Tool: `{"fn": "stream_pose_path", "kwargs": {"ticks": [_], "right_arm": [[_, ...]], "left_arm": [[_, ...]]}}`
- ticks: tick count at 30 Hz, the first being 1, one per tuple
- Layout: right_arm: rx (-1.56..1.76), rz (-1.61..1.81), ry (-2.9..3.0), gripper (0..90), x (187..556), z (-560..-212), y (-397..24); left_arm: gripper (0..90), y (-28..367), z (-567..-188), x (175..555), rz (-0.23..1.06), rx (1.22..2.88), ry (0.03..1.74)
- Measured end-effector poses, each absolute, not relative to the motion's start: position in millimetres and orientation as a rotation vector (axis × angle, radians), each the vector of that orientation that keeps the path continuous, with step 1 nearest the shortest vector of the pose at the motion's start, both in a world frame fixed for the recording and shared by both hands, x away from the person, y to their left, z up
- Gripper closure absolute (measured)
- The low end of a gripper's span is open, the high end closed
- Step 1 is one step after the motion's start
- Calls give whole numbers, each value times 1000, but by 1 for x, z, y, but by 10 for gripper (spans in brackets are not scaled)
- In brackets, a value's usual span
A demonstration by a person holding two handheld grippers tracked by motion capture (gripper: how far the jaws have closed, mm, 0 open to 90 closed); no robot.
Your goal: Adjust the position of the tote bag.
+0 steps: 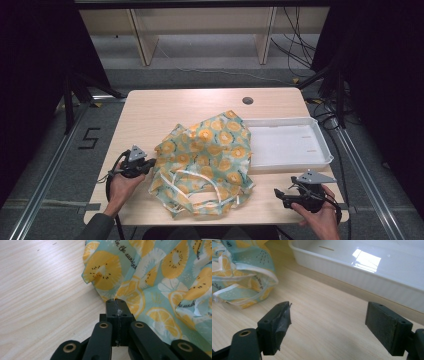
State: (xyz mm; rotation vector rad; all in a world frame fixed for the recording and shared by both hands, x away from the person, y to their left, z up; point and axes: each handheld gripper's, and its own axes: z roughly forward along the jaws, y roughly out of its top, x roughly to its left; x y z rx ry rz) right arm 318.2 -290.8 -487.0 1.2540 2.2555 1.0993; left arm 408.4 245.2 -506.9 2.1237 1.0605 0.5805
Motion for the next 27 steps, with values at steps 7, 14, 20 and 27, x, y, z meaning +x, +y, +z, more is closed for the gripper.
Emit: {"fn": "stream_pose_path", "kwargs": {"ticks": [7, 14, 20, 27], "right_arm": [[1217, 1126, 2264, 230, 316, -483, -289], [1132, 1248, 2294, 266, 310, -476, -273], [1027, 1314, 2382, 282, 303, -470, -244], [879, 1378, 2474, 284, 297, -466, -211]], "left_arm": [[790, 246, -501, 404, 506, 2025, 1082], [596, 254, -482, 381, 459, 1891, 1122], [457, 247, -470, 353, 392, 1884, 1074], [376, 240, -470, 337, 331, 1860, 1108]]}}
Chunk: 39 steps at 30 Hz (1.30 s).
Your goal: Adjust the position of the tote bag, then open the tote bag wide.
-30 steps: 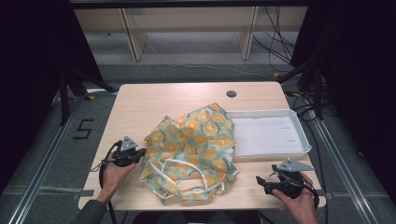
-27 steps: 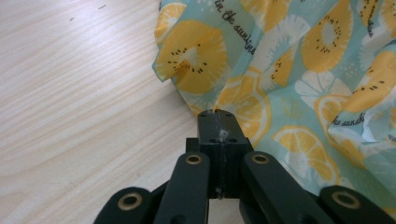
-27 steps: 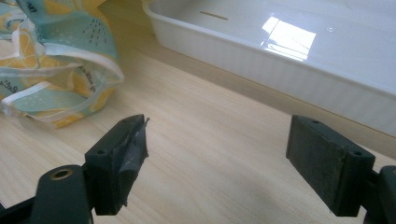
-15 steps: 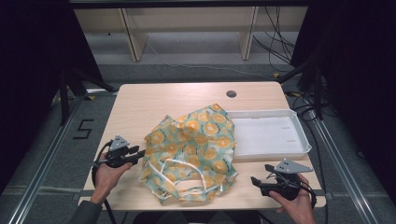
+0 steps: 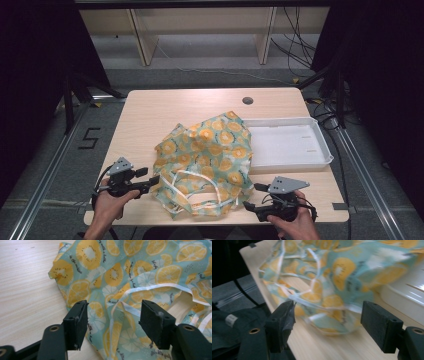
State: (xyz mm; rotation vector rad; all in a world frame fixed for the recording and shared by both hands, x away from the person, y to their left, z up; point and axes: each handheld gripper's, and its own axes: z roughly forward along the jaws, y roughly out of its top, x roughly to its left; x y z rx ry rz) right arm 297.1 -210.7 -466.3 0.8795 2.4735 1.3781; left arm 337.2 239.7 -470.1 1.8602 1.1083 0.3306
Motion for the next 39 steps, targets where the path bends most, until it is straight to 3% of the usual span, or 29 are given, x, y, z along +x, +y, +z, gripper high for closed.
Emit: {"fn": "stream_pose_path", "kwargs": {"ticks": [24, 26, 27, 28, 34, 39], "right_arm": [[493, 1159, 2781, 221, 319, -492, -118], [474, 1131, 2798, 263, 321, -495, -114], [467, 1089, 2813, 390, 321, -497, -113], [467, 1089, 2813, 390, 321, -497, -113], [276, 1114, 2817, 839, 316, -491, -115], [260, 1201, 2788, 899, 318, -477, -118]], "left_arm": [[326, 234, -467, 331, 363, 1892, 1067], [324, 234, -469, 331, 359, 1884, 1067], [321, 235, -468, 330, 365, 1898, 1061], [321, 235, -469, 329, 359, 1893, 1065], [313, 234, -468, 328, 362, 1896, 1049], [304, 235, -464, 327, 356, 1869, 1044]]}}
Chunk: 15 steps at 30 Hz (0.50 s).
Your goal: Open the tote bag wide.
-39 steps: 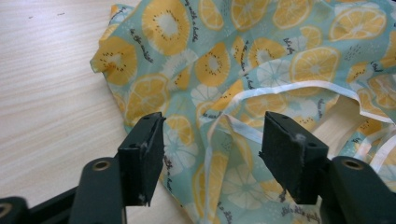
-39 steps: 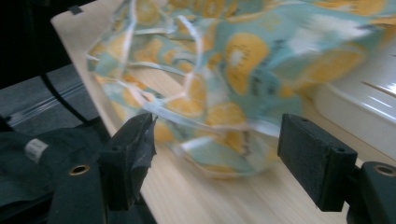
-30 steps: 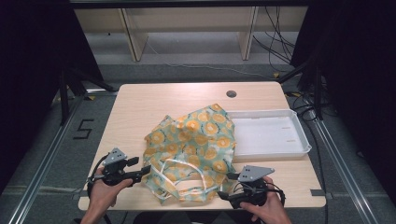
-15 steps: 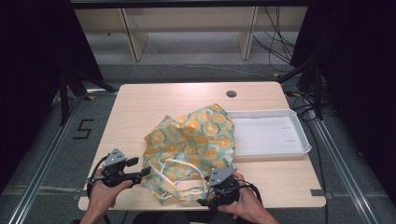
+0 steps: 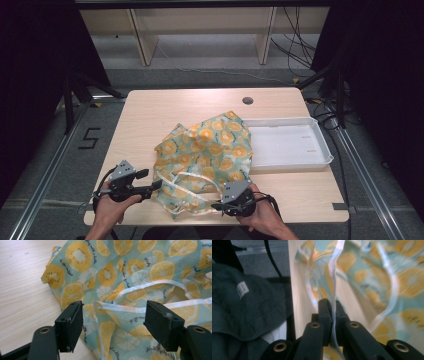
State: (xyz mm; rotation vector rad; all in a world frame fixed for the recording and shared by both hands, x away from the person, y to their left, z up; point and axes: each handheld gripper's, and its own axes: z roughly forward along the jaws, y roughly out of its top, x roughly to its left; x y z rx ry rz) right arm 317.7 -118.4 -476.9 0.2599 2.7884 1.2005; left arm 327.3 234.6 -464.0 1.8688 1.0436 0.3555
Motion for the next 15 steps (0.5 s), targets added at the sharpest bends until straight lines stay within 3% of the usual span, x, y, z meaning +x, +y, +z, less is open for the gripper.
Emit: {"fn": "stream_pose_path", "kwargs": {"ticks": [15], "right_arm": [[354, 1460, 2595, 900, 354, -421, -129]], "left_arm": [[269, 214, -439, 294, 370, 1922, 853]]}}
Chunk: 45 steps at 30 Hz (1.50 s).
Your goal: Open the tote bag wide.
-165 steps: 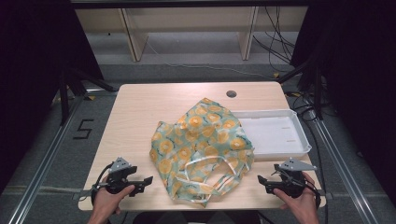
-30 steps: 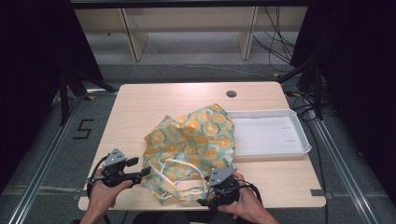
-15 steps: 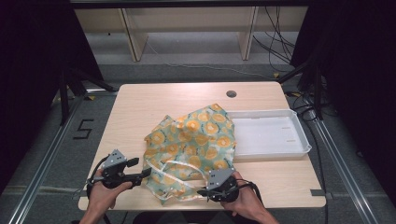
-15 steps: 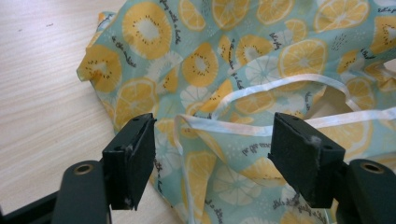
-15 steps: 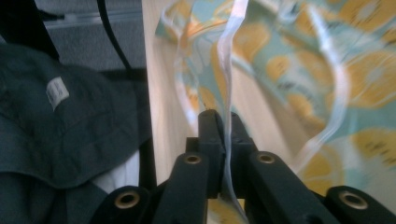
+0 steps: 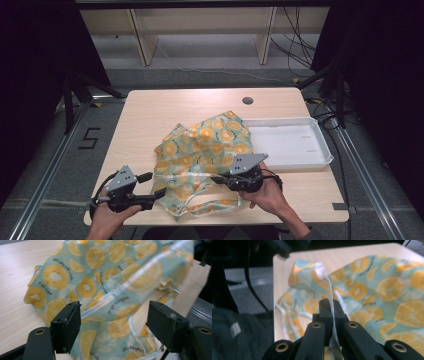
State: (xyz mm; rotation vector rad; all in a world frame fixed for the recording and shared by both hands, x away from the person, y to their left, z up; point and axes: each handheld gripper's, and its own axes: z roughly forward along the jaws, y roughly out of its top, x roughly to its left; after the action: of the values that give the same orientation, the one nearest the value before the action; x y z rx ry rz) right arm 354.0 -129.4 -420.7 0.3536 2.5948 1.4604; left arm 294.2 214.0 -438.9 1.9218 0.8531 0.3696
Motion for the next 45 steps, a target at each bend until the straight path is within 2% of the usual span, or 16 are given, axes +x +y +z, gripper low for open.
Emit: {"fn": "stream_pose_path", "kwargs": {"ticks": [7, 9, 15, 20, 21, 22, 23, 25, 29, 32, 36, 37, 38, 39, 41, 45], "right_arm": [[381, 1549, 2550, 900, 371, -400, -126], [375, 1584, 2529, 900, 377, -392, -125], [396, 1610, 2482, 900, 388, -380, -125], [455, 1592, 2418, 900, 409, -376, -129], [455, 1592, 2418, 900, 409, -376, -129], [501, 1578, 2401, 900, 418, -378, -131], [501, 1578, 2401, 900, 418, -378, -131], [563, 1526, 2371, 900, 430, -383, -136], [619, 1463, 2362, 892, 442, -390, -140], [645, 1337, 2378, 858, 450, -399, -141], [741, 1147, 2407, 662, 459, -413, -145], [741, 1147, 2407, 662, 459, -413, -145], [804, 1113, 2424, 566, 457, -410, -150], [804, 1113, 2424, 566, 457, -410, -150], [824, 1145, 2401, 450, 447, -396, -161], [792, 1185, 2379, 401, 418, -372, -177]], "left_arm": [[251, 197, -458, 301, 488, 2079, 858], [246, 194, -459, 314, 640, 2154, 787], [272, 185, -470, 332, 632, 2222, 803], [648, 180, -478, 339, 536, 2230, 725], [648, 180, -477, 339, 502, 2217, 720], [818, 180, -476, 339, 470, 2200, 709], [818, 181, -475, 338, 437, 2196, 680], [894, 180, -467, 331, 388, 2184, 611], [896, 179, -455, 329, 334, 2123, 589], [896, 182, -440, 336, 267, 2017, 602], [896, 187, -421, 355, 190, 1916, 604], [896, 188, -419, 361, 174, 1896, 621], [896, 189, -417, 367, 167, 1894, 639], [896, 190, -415, 372, 159, 1885, 664], [896, 190, -413, 382, 177, 1882, 678], [896, 187, -412, 398, 174, 1882, 724]]}}
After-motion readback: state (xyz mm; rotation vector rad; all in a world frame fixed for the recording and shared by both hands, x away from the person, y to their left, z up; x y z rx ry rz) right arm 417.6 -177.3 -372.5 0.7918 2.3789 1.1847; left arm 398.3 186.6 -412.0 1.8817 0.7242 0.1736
